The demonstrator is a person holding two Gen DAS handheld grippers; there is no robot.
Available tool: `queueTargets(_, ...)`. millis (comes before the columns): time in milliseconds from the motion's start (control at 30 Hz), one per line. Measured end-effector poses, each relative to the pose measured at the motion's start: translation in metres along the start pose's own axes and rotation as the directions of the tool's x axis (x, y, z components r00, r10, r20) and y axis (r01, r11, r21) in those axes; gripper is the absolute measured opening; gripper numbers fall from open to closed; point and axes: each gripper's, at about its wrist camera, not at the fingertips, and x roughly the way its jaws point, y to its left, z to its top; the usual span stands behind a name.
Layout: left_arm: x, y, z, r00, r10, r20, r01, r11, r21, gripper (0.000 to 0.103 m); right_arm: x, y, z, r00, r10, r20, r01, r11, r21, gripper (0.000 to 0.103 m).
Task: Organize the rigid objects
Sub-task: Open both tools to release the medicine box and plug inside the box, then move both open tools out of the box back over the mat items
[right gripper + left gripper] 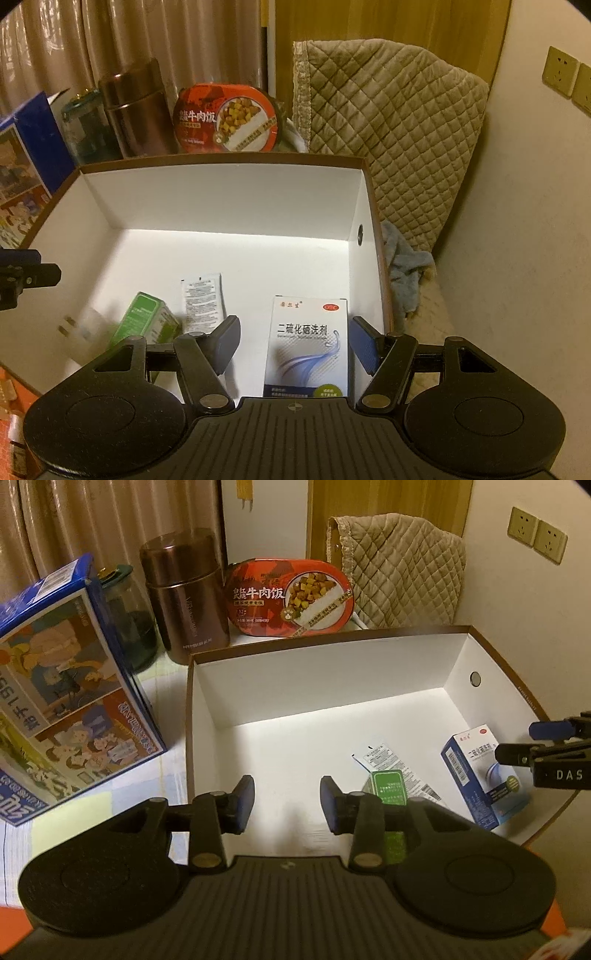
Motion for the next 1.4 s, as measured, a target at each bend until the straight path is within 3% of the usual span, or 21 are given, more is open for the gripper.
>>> queueTargets(333, -0.022, 0.007, -0.014, 1.000, -0.009, -0.030, 0.008, 0.999, -0.050, 0.040, -0.023, 0.008, -0.013, 0.997, 0.071, 0.012, -0.071, 0.997, 0.002, 0.063)
queueTargets(867, -0.072, 0.004, -0.040, 0.999, -0.042, 0.004, 0.042, 0.996, -0.075, 0.040, -0.063, 0.022, -0.032, 0.993, 0.106, 0.043, -0.106, 0.994, 0.006, 0.063)
queueTargets(1400, -0.151, 0.023, -0.102, 0.998, -0.019, 0.061, 0.026, 0.992, -0.120, 0.040, -0.121, 0.061, -0.073, 0.971, 0.222, 0.088, -0.223, 0.975, -0.001, 0.063)
